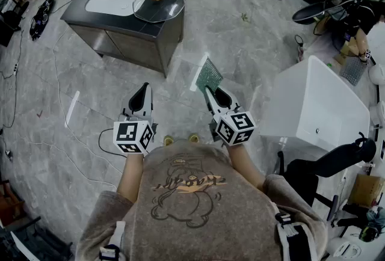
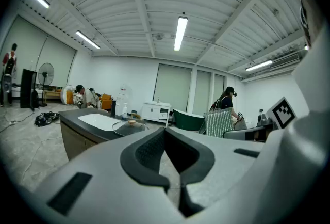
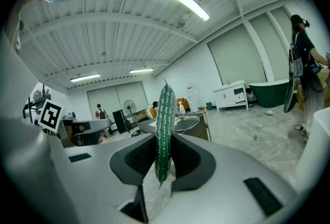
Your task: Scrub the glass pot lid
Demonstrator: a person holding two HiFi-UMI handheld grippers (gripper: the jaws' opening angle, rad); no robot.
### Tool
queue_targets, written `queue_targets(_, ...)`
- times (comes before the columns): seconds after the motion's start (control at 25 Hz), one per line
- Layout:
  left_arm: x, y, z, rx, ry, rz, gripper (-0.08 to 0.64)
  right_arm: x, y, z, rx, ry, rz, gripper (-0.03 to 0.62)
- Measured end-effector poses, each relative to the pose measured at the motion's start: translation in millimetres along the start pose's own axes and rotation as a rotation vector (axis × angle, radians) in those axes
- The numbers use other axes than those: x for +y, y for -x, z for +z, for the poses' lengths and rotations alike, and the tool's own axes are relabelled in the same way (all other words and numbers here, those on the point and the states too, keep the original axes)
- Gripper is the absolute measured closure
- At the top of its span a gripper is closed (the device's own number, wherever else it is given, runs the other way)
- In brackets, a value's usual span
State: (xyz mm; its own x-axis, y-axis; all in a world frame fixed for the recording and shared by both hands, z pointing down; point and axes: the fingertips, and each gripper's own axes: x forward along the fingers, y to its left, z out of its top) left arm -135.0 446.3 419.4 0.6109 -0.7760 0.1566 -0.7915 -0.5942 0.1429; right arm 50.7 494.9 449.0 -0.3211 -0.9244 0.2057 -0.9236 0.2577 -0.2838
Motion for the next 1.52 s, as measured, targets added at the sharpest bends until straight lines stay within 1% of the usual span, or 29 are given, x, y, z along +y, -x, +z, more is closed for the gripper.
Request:
queue_targets(0.12,-1,4,-2,0.001,0.006,0.001,0.554,3,3,0,-0.007,-0.011,0.007,0.499)
queue_targets(0.28,1,7,-1,0.005,0.006,-0.004,0.554,9,3,3,-0.027,-0.051,0.029,0.497)
queue_targets(0.48,13,12,-8,0.011,-0.001,-0.008,0.554,18,-1,-11,0.003,-0.042,0.018,0.497)
queue_targets(0.64,21,16,-13,-0.019,0.008,-0.031,0.554,24,-3,-29,0.021,-0.044,0.009,0.497)
queue_targets(0.84,27,6,-11,-0.041,-0.005,-0.042,0.554,30,-13,-34,0.015,-0.057,0.005,0.497)
queue_targets(0.92,29,-4,-10,-0.035,-0.008,-0.053,0.554,27,-20,-30,0.008,-0.063,0.007,0.497)
queue_targets(1.04,38,-24,-5,-0.025,0.012,-0.064,0.554,15,-39,-21,-0.008,-0.075,0.006,0.497)
queue_targets(1.16,52,-45,-1,-0.025,0.02,-0.057,0.554,3,-62,-14,-0.018,-0.075,0.011,0.497)
queue_targets(1.32,69,-70,3,-0.026,0.011,-0.057,0.554,-9,-92,-3,-0.032,-0.072,0.019,0.497)
queue_targets(1.52,92,-115,12,-0.004,0.029,-0.044,0.554,-32,-139,15,-0.014,-0.085,0.041,0.497)
